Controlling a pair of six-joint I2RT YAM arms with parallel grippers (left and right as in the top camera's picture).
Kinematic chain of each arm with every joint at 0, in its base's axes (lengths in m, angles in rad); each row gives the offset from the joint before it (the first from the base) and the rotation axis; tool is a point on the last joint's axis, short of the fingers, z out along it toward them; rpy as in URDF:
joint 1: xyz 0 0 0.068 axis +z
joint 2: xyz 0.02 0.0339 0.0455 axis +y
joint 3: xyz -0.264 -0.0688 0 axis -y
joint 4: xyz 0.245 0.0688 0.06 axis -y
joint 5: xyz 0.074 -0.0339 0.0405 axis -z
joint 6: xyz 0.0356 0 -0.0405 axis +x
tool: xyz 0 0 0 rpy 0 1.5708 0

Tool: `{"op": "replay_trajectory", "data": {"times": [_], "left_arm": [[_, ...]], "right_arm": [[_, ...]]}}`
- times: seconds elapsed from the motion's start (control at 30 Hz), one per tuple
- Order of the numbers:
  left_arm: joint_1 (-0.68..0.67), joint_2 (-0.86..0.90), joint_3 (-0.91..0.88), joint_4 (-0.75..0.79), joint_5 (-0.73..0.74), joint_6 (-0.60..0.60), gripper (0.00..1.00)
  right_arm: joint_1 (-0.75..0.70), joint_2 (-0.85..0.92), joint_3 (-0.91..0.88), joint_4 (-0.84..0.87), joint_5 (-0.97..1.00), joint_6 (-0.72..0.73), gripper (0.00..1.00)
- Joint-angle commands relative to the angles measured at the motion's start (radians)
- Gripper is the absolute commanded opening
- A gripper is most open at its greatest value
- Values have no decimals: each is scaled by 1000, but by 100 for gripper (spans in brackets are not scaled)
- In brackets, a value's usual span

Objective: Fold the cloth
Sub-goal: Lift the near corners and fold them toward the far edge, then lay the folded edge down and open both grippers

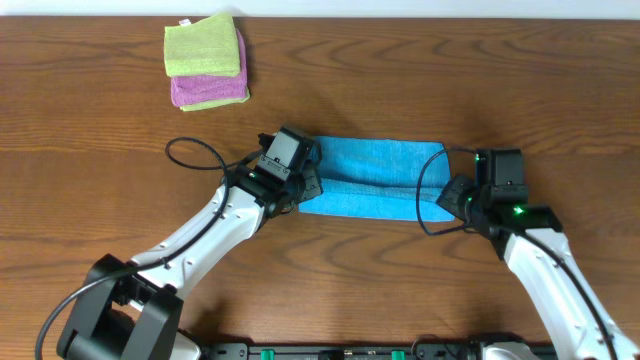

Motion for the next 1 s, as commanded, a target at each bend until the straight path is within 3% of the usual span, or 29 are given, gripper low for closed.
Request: {"op": "replay_trajectory", "data": {"times": [0.0,0.33,0.97], "left_arm": [[2,40,21,20,-34,23,6],[4,93,21,167,-23,20,6],[10,217,21,291,-61,19,6]], "right_arm": [[-3,43,17,24,26,-30,2],[-3,61,17,166,51,-60,1],[-2,193,17,351,98,-63,2]]}}
